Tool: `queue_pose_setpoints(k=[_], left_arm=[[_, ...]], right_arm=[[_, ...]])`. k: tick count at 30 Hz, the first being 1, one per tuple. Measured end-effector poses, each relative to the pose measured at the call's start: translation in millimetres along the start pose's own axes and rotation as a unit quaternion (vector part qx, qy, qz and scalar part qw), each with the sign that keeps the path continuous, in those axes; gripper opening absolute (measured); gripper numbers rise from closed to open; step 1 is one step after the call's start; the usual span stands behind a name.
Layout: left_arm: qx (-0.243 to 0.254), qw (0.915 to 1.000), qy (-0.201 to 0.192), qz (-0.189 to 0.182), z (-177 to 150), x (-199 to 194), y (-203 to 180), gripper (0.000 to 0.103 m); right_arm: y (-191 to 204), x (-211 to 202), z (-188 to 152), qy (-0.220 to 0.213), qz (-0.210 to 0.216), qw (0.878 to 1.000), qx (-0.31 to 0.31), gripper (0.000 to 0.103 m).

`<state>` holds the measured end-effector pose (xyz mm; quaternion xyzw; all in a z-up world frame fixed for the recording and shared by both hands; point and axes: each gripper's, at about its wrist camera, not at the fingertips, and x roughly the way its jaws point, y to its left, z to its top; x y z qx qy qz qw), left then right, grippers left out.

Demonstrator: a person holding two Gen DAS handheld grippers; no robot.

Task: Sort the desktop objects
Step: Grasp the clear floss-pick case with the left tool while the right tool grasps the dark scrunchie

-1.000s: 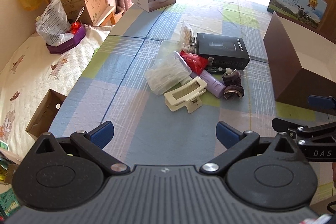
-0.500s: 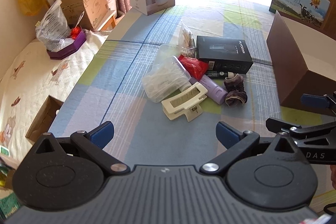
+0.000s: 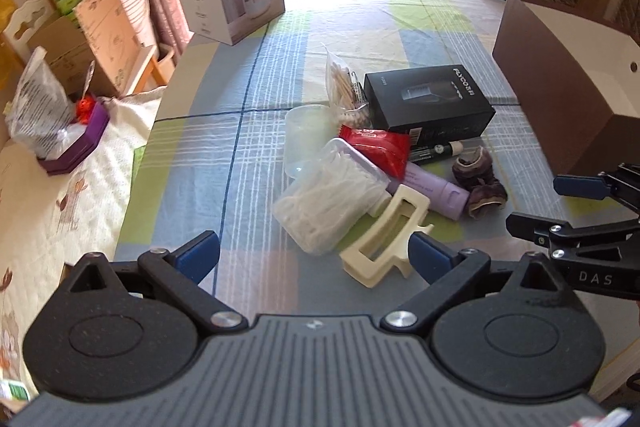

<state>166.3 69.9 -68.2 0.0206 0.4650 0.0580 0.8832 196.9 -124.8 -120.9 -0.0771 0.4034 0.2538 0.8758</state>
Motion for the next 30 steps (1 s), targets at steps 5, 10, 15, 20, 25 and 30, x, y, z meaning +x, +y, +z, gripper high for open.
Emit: queue_pose_setpoints(k=[5, 10, 15, 20, 25, 30], left_arm=[[0.032, 0.9993, 0.002, -0.022, 9.8, 22.1, 11.7, 0.098], [0.054, 0.9975, 0.01, -0.044, 14.7, 38.0, 19.5, 0.097], [0.08, 0.9948, 0.011, -0.062, 19.8, 49.0, 21.1, 0.097], [0.109, 0.991, 0.012, -0.077, 24.7, 58.9, 21.4, 0.093], [0.144, 0.9845, 0.012, -0.1, 27.4, 68.2, 18.8, 0.091], [0.177, 0.9774, 0.016, -0.114, 28.6, 81.6, 14.8, 0.091]], right_arm=[[8.5, 16.0, 2.1, 0.006, -0.018, 1.0, -0.001, 0.052], [13.5, 25.9, 2.5, 0.013, -0.03, 0.999, -0.006, 0.04], [13.3, 26.9, -0.3, 0.014, -0.042, 0.999, 0.003, 0.015], [0.9, 14.3, -2.4, 0.01, -0.082, 0.995, 0.047, 0.003], [-15.7, -1.5, -12.8, 0.018, -0.108, 0.99, 0.087, 0.002], [-24.0, -12.5, -25.8, 0.029, -0.114, 0.985, 0.125, 0.003]])
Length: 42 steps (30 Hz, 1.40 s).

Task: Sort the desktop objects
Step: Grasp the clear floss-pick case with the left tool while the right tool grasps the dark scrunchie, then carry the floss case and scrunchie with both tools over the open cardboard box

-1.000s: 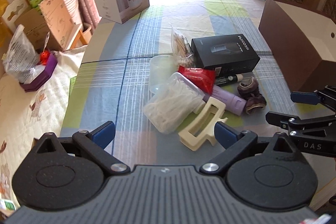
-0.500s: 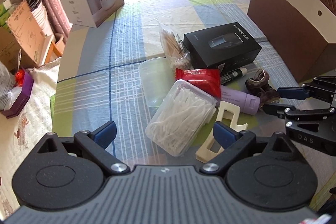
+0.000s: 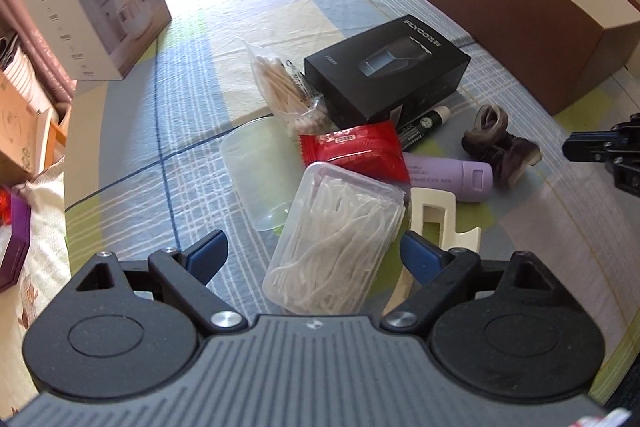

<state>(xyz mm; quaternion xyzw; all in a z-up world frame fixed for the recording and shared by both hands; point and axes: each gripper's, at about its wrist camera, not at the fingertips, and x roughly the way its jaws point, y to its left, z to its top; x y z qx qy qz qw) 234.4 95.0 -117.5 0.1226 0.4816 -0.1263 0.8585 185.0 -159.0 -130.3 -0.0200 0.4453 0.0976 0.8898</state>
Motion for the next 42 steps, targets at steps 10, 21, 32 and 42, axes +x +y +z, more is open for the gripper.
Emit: queue_pose_setpoints(k=[10, 21, 32, 42], left_arm=[[0.021, 0.9993, 0.009, -0.03, -4.8, 12.2, 2.1, 0.058], [-0.038, 0.9992, 0.012, -0.011, -23.7, -11.3, 18.8, 0.057], [-0.077, 0.9967, 0.023, 0.012, -24.2, -15.6, 20.2, 0.057], [-0.079, 0.9968, 0.006, 0.0, -9.2, -36.7, -9.9, 0.057]], right_arm=[[14.8, -5.2, 4.8, -0.031, 0.048, 0.998, -0.006, 0.061], [50.0, 32.4, 17.4, -0.017, 0.075, 0.992, -0.103, 0.065], [38.9, 42.7, 14.2, -0.013, 0.072, 0.991, -0.111, 0.021], [17.3, -3.4, 22.1, -0.027, 0.12, 0.989, -0.083, 0.019]])
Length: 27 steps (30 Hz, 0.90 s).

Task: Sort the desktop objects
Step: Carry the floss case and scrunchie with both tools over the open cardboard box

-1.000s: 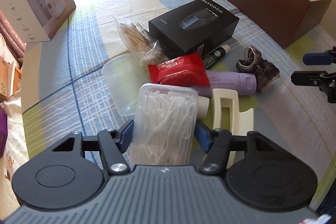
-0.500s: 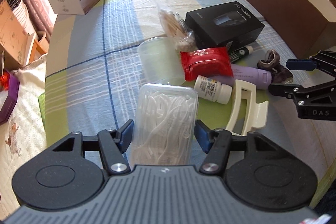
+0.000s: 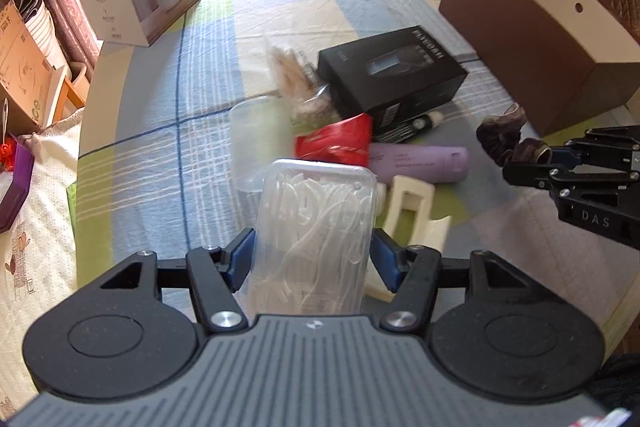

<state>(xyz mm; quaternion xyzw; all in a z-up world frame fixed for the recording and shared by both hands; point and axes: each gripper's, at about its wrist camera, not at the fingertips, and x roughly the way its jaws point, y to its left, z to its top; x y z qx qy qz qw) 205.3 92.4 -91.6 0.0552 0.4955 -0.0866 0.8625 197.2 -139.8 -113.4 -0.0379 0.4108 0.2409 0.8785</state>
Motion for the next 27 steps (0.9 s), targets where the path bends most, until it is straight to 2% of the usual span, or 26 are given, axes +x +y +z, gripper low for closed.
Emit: queue_pose_setpoints(k=[6, 10, 18, 27], left_arm=[[0.006, 0.9994, -0.021, -0.026, 12.0, -20.1, -39.3, 0.057], [0.018, 0.9985, -0.032, -0.041, 20.4, -31.3, -72.4, 0.057], [0.047, 0.9948, -0.051, -0.075, 49.5, -42.0, -145.3, 0.057], [0.067, 0.99, -0.068, -0.103, 97.8, -33.7, -231.1, 0.057]], right_arm=[[-18.4, -40.3, 1.2, -0.011, 0.019, 1.0, 0.007, 0.019], [-41.1, -70.5, -0.9, -0.017, 0.015, 1.0, 0.02, 0.019], [-100.0, -129.9, -4.4, -0.038, -0.019, 0.998, 0.04, 0.019], [-186.4, -174.0, -1.1, -0.065, -0.064, 0.994, 0.058, 0.019]])
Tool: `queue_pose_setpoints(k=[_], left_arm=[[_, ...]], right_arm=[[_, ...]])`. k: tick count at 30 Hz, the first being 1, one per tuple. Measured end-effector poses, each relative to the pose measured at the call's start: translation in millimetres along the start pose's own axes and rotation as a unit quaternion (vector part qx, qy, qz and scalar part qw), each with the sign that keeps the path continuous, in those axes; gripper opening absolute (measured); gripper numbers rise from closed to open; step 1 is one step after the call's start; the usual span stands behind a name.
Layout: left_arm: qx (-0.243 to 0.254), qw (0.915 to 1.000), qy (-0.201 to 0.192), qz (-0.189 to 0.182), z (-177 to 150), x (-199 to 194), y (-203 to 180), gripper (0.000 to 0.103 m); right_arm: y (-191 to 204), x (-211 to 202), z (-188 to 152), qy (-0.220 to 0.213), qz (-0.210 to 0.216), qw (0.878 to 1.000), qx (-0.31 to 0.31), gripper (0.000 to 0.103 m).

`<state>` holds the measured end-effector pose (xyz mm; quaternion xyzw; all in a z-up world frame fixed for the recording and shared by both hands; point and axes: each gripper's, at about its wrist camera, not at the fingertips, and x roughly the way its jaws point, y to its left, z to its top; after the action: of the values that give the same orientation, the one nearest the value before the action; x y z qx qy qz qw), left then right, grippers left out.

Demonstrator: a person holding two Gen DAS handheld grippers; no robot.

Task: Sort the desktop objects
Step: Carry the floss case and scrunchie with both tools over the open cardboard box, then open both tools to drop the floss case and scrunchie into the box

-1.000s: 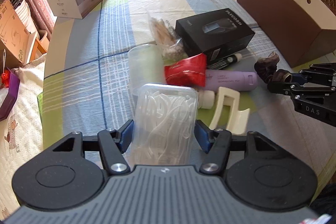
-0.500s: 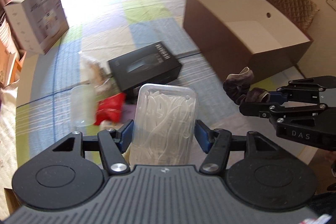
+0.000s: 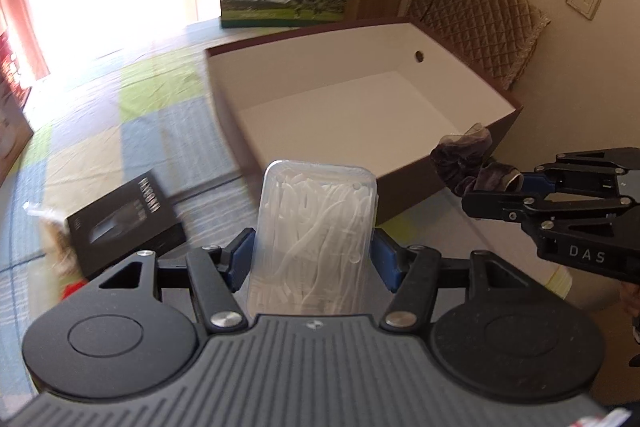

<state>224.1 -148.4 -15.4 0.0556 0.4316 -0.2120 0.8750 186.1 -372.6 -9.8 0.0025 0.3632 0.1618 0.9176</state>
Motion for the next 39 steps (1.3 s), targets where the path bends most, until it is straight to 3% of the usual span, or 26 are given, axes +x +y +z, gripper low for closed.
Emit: queue_pose_setpoints(k=[8, 13, 18, 24, 30, 37, 39], left_arm=[[-0.009, 0.9999, -0.002, 0.004, 55.7, 49.5, -47.6, 0.057], [-0.012, 0.9997, 0.002, 0.02, 86.1, 88.4, -64.7, 0.058], [-0.033, 0.9976, 0.045, 0.04, 105.0, 133.2, -68.4, 0.058], [-0.052, 0.9922, 0.098, 0.057, 109.1, 177.0, -63.8, 0.058], [-0.084, 0.9833, 0.147, 0.067, 109.4, 210.5, -49.7, 0.058], [-0.087, 0.9759, 0.184, 0.078, 109.6, 232.1, -41.7, 0.058], [-0.084, 0.9746, 0.191, 0.081, 110.8, 234.7, -39.3, 0.058]], right_arm=[[-65.9, 18.7, 29.0, 0.001, -0.017, 1.0, -0.025, 0.019], [-95.1, 53.9, 43.8, 0.044, -0.014, 0.998, -0.04, 0.019], [-120.3, 96.7, 50.3, 0.11, -0.001, 0.993, -0.04, 0.019], [-129.4, 135.2, 53.2, 0.164, 0.007, 0.985, -0.059, 0.019], [-131.8, 158.8, 58.0, 0.194, 0.005, 0.977, -0.083, 0.019], [-132.0, 180.7, 64.1, 0.225, 0.001, 0.969, -0.103, 0.019], [-132.0, 182.3, 65.0, 0.224, 0.0, 0.969, -0.103, 0.03]])
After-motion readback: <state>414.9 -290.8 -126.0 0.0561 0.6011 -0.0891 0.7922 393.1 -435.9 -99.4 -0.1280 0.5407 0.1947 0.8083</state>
